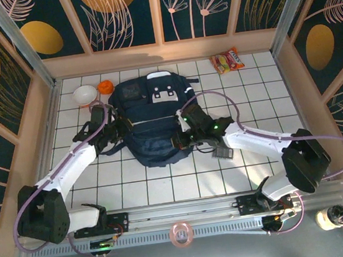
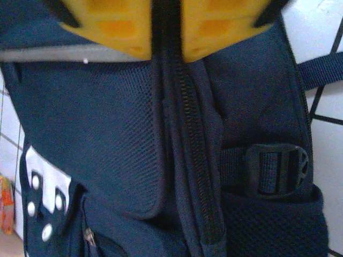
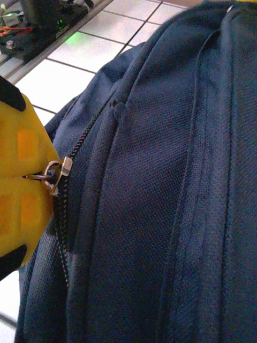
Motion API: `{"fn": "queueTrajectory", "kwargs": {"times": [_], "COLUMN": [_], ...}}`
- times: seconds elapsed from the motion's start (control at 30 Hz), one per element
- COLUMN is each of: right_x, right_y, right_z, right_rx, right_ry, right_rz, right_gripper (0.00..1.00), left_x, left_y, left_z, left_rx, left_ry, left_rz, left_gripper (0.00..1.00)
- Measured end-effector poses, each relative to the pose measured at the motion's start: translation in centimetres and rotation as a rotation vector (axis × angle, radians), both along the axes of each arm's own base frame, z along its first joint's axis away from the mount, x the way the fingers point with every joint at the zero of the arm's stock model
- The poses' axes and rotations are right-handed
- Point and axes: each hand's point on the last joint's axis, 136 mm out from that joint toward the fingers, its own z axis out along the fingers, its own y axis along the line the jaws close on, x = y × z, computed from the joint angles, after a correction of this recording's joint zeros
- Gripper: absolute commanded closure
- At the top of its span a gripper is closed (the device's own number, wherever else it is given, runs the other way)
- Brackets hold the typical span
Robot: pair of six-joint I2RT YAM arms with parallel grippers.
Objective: Pack the student bag
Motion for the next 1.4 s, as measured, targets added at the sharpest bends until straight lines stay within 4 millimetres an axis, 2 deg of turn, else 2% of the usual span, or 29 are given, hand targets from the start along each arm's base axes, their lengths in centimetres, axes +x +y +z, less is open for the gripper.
{"fn": "queueTrajectory", "kwargs": {"times": [0.07, 0.13, 0.3, 0.4, 0.53, 0.63, 0.7, 0.77, 0.93, 1.03, 1.13, 1.23, 1.33, 1.4], "right_x": [-0.1, 0.0, 0.3, 0.3, 0.5, 0.5, 0.5, 0.5, 0.4, 0.4, 0.5, 0.7, 1.3, 1.8], "right_y": [0.2, 0.3, 0.5, 0.4, 0.3, 0.3, 0.4, 0.4, 0.4, 0.4, 0.4, 0.2, -0.3, -1.0], "right_z": [-0.4, -0.7, -0.6, -0.6, -0.5, -0.5, -0.5, -0.5, -0.4, -0.4, -0.4, -0.4, -0.1, 0.2], "right_rx": [0.000, -0.003, -0.001, 0.004, 0.008, 0.011, 0.013, 0.014, 0.015, 0.016, 0.016, 0.016, 0.017, 0.020], "right_ry": [0.018, 0.029, 0.029, 0.035, 0.035, 0.037, 0.038, 0.039, 0.040, 0.040, 0.040, 0.036, 0.022, 0.017], "right_rz": [-0.006, -0.010, -0.010, -0.009, -0.007, -0.005, -0.003, -0.003, -0.001, -0.001, -0.003, -0.007, -0.015, -0.029], "right_gripper": [1.00, 1.00, 1.00, 1.00, 1.00, 1.00, 1.00, 1.00, 1.00, 1.00, 1.00, 1.00, 1.00, 1.00], "left_x": [0.8, 1.2, 0.0, -2.0, -4.9, -7.3, -9.0, -10.2, -9.9, -8.6, -7.2, -6.4, -6.3, -6.1], "left_y": [1.0, 1.4, 0.5, -1.0, -4.3, -7.6, -10.2, -11.9, -13.0, -13.1, -13.1, -13.0, -13.1, -13.0], "left_z": [0.7, 1.8, 6.7, 10.0, 11.1, 9.8, 7.9, 5.8, 1.1, -0.3, -0.8, -1.0, -1.0, -0.9], "left_rx": [0.033, 0.054, 0.139, 0.213, 0.308, 0.374, 0.405, 0.426, 0.519, 0.589, 0.644, 0.689, 0.716, 0.740], "left_ry": [-0.041, -0.096, -0.345, -0.562, -0.777, -0.880, -0.912, -0.908, -0.834, -0.811, -0.809, -0.815, -0.822, -0.830], "left_rz": [0.017, -0.004, -0.214, -0.429, -0.773, -1.040, -1.213, -1.342, -1.470, -1.460, -1.425, -1.409, -1.412, -1.407], "left_gripper": [0.41, 0.35, 0.39, 0.40, 0.36, 0.33, 0.33, 0.34, 0.37, 0.37, 0.64, 0.75, 1.00, 1.00]}}
